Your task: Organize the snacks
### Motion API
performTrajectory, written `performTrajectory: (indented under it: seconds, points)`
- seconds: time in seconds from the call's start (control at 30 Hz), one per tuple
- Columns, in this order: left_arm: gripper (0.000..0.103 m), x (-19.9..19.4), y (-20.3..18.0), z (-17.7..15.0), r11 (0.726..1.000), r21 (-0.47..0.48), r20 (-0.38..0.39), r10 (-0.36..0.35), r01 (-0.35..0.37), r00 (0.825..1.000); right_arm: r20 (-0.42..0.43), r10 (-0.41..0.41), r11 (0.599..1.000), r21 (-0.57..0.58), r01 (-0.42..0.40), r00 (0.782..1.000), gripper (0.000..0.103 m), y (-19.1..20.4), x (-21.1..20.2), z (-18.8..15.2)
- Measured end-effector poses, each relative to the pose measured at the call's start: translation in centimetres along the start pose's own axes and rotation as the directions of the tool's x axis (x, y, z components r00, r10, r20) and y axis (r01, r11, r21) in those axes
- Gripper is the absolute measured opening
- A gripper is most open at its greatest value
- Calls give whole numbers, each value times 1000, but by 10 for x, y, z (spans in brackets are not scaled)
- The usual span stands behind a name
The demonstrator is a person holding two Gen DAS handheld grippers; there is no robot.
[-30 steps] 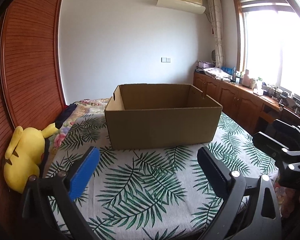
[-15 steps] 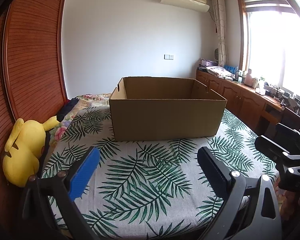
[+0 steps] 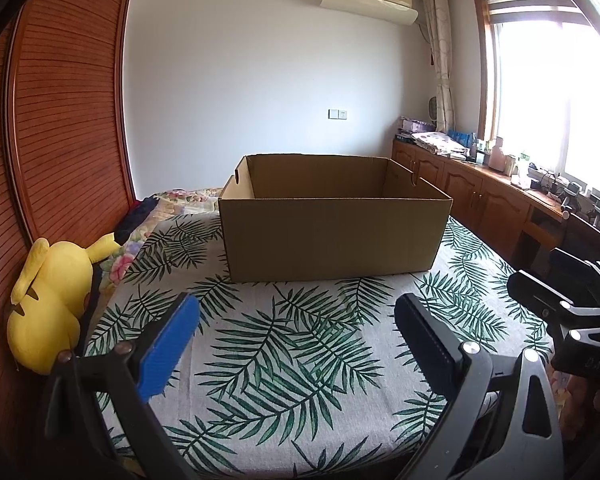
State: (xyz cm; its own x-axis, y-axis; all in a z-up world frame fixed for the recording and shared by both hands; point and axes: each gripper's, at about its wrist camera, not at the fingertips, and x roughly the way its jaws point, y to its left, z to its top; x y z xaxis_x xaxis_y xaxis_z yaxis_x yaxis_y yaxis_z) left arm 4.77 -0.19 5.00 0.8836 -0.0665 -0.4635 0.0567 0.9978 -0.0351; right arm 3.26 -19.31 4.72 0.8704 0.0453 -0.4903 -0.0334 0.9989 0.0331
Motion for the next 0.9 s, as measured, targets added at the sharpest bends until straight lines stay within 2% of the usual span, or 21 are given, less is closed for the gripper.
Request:
performTrajectory:
  seconds: [0.9]
  points:
    - [99,3,-4,-4,1000,9,-18,-1,1,1000,1,-13,1000,13,13,1000,103,-8,-1,-2]
